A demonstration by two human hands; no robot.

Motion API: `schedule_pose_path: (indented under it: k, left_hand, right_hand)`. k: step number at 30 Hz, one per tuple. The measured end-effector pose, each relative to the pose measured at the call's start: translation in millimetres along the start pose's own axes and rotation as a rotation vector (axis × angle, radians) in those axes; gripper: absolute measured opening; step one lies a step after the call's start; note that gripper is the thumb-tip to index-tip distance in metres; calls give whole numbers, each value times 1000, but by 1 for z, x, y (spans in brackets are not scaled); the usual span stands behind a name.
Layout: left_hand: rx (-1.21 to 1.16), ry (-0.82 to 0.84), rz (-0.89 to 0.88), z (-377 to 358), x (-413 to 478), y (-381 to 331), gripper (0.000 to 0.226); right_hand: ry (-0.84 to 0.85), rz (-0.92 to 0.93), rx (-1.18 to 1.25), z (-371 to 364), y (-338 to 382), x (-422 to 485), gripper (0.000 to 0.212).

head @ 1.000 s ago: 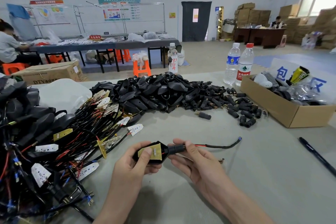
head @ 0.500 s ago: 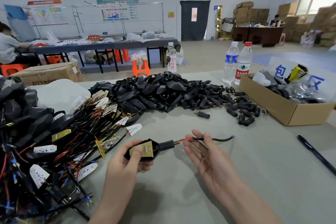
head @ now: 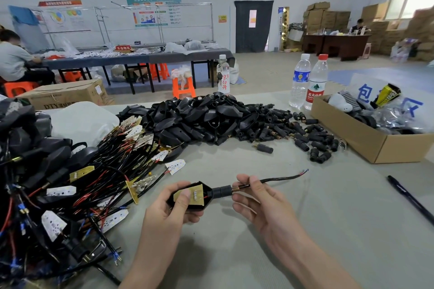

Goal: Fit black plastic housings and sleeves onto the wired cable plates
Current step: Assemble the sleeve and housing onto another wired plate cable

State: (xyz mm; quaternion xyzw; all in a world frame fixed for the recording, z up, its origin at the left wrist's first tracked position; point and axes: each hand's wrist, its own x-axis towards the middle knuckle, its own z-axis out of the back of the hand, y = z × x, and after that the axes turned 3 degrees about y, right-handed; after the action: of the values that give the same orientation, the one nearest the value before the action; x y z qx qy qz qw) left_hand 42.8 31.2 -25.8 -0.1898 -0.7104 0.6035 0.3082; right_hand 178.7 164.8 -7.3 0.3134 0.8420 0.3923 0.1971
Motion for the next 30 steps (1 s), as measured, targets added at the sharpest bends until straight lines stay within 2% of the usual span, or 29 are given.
schedule_pose_path:
  k: [9, 20, 25, 30]
  left_hand:
    - [-13, -24, 11, 0, 1, 0, 14]
    - [-177, -150, 49, 3, -1, -2, 10]
    - [-212, -203, 57, 18, -13, -12, 9]
    - [-208, -243, 68, 47, -22, -27, 13]
  right_hand:
    - [31, 7, -39, 2, -2, 2, 31]
    - [-13, 97, -171, 1, 1, -7, 28]
    - [-41, 99, -181, -10, 5, -21, 28]
    - [26, 85, -169, -37, -5, -29, 32]
